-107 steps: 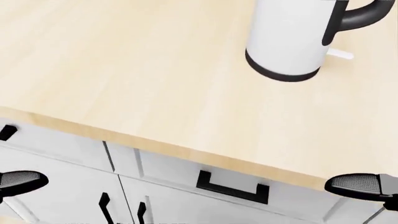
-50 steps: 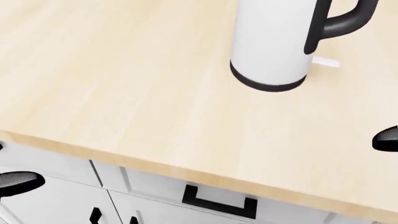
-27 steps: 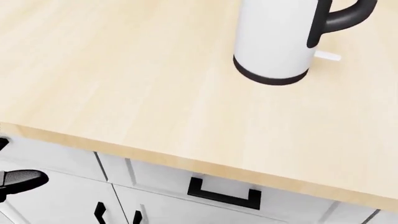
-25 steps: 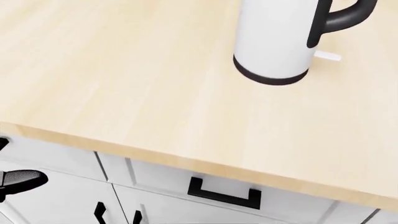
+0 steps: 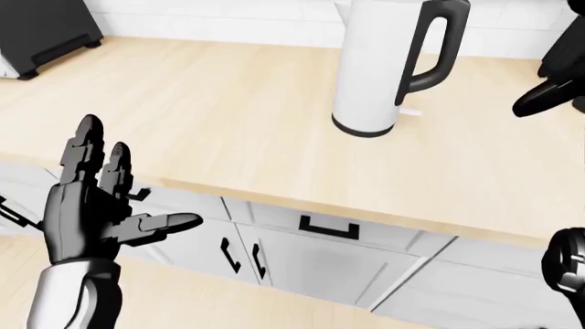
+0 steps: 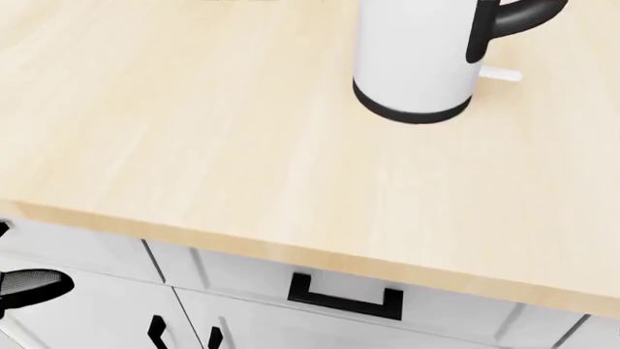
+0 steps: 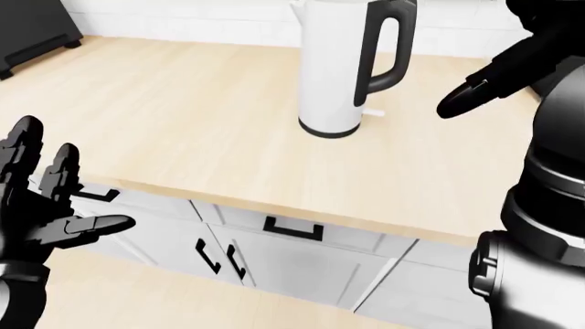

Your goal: Close the lid of the electric kettle.

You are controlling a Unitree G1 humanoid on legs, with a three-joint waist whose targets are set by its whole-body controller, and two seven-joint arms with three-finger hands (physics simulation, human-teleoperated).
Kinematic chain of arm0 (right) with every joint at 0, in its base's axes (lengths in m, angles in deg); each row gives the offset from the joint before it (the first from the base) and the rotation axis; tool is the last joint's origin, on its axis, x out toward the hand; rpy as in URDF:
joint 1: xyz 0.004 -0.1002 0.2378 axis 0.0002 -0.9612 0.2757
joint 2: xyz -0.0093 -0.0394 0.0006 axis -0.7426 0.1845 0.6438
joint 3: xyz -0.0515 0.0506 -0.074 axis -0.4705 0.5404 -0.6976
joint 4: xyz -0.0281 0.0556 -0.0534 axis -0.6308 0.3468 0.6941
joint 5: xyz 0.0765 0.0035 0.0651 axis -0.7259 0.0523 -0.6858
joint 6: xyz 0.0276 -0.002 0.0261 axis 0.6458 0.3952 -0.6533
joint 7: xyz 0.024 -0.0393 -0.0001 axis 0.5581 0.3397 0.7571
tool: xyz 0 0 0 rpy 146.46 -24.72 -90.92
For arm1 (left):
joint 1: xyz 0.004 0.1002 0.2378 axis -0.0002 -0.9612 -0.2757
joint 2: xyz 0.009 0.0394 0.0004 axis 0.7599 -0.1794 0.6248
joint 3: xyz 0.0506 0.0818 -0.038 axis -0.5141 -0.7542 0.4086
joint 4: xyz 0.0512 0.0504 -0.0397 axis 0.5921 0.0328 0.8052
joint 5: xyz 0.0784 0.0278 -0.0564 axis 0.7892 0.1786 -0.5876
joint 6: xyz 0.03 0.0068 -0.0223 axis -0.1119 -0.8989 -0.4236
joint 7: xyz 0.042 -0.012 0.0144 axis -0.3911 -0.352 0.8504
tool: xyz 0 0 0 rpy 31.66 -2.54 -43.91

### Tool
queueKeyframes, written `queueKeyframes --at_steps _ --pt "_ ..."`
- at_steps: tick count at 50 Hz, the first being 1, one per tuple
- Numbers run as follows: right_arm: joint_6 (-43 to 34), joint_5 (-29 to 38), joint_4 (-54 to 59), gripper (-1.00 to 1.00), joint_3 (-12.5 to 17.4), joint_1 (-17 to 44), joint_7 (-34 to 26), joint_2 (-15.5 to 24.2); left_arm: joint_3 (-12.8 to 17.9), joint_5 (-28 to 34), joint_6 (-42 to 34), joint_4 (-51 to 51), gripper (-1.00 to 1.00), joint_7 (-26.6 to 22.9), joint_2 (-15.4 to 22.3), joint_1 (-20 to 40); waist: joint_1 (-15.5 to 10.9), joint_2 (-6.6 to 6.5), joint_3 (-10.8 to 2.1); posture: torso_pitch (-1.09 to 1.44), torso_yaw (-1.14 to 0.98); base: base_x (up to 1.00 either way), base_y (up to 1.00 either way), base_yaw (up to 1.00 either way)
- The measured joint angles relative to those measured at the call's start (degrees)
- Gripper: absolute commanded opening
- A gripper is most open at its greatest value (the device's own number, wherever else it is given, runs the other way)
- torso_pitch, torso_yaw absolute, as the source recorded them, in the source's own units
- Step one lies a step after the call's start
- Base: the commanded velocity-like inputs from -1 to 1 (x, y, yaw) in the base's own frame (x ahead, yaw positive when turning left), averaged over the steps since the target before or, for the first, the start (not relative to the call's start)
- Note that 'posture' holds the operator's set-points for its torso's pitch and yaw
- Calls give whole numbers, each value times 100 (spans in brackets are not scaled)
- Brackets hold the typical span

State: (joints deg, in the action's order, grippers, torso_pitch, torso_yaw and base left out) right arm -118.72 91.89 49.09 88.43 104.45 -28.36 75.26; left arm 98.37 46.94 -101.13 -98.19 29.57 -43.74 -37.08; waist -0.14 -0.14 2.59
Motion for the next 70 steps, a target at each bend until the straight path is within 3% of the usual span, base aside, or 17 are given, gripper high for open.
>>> queueKeyframes --at_steps 8,20,29,38,55,70 --pt "481 486 620 100 -73 644 -291 -104 -127 140 431 523 100 -88 -38 -25 20 -20 15 0 0 0 0 0" --pt "1136 1018 1542 100 -230 1435 -435 -488 -45 50 232 217 100 -37 -9 -12 32 -45 55 0 0 0 0 0" --pt "1489 1252 1915 100 -282 1568 -464 -736 -211 205 664 770 100 -127 -65 -48 39 -48 85 0 0 0 0 0" --pt "1775 1395 2079 100 -303 1484 -540 -837 -15 31 160 27 100 -17 -7 -42 42 -58 84 0 0 0 0 0" --pt "2176 1607 2910 100 -389 2206 -373 -941 63 -67 -126 -35 100 21 23 17 67 -92 84 0 0 0 0 0" --pt "2490 1679 3864 100 -513 2780 47 -1151 -48 74 312 462 100 -66 -18 -41 42 -84 73 0 0 0 0 0"
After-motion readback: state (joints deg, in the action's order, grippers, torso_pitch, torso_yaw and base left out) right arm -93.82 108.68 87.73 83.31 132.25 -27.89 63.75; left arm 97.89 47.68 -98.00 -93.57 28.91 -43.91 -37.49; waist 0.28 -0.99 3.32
